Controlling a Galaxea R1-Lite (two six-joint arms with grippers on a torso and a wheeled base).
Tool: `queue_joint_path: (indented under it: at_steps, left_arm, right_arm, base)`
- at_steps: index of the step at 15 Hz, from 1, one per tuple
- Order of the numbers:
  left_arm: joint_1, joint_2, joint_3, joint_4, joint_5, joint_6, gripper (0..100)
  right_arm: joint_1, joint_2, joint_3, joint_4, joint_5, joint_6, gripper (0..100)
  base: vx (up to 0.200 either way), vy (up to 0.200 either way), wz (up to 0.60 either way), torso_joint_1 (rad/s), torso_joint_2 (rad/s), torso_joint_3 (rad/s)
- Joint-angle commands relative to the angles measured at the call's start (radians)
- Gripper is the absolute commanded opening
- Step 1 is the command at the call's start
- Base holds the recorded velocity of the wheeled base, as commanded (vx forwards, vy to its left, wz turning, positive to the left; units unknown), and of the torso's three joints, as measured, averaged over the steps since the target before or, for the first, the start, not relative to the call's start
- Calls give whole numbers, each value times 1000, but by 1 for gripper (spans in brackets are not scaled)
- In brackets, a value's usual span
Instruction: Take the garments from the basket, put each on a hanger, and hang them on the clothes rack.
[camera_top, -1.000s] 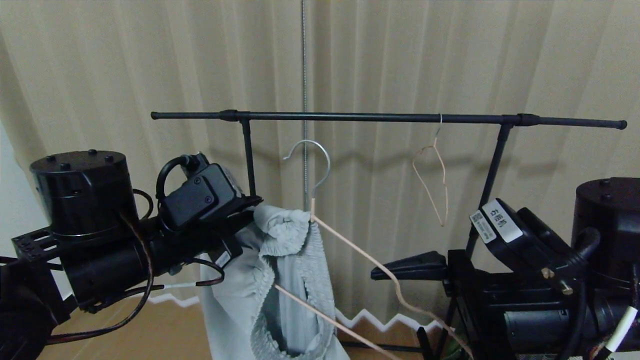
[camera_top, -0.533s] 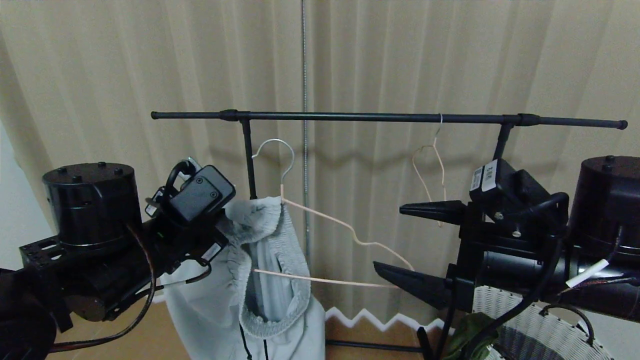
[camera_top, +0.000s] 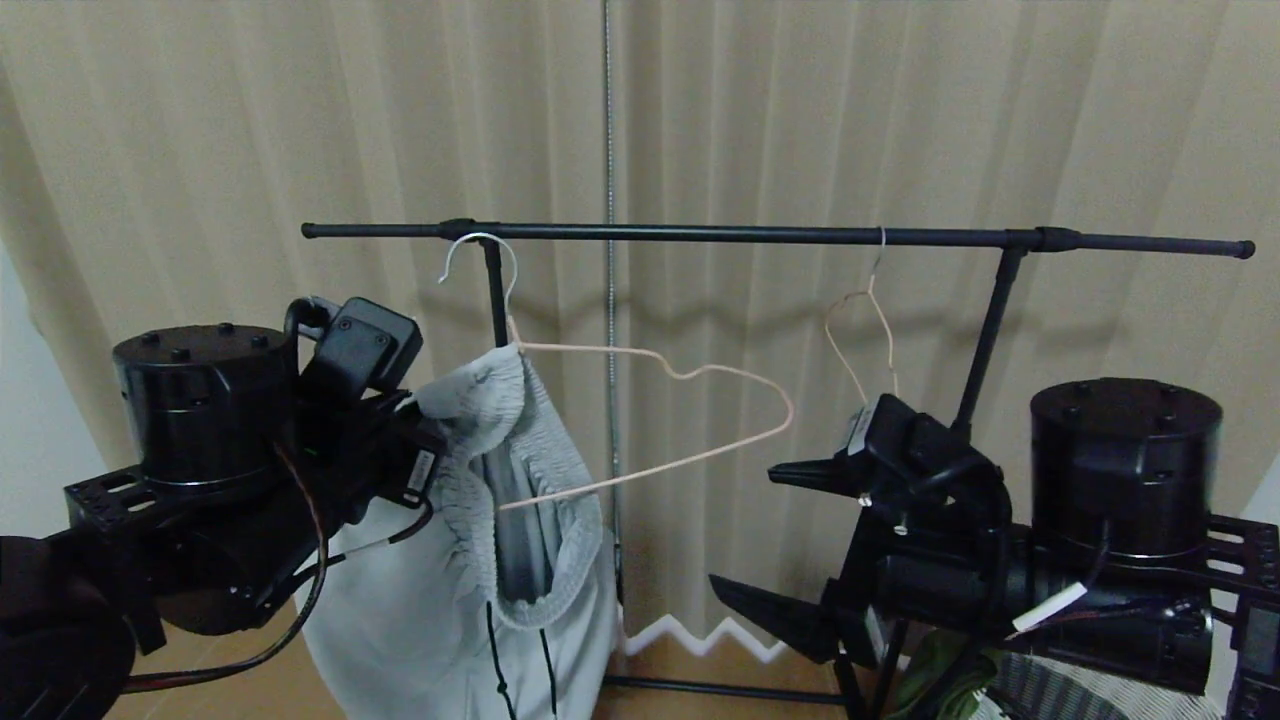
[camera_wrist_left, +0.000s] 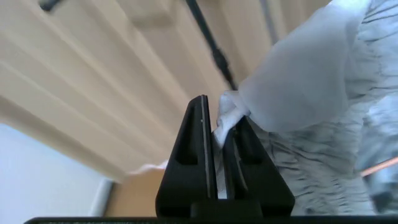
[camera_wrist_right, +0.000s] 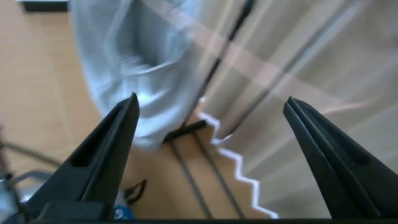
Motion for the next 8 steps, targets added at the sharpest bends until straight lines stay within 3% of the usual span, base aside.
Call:
queue_joint_path:
  at_steps: [1,4,8]
  left_arm:
    - [-16,7,-32,-1,1,-58,0]
    - [-60,0,-53,-6,-11,-163,0]
    - [-103,-34,-53,-6,-14,-167,0]
  right_arm:
    - [56,71,-14,-23,-5,23,100]
    - [105,194,-68,-106,-73,110,100]
    - [105,332,-201,-128,-183,192,100]
  base:
    - [0,0,0,0,0,0]
    - [0,0,0,0,0,0]
    - [0,0,0,0,0,0]
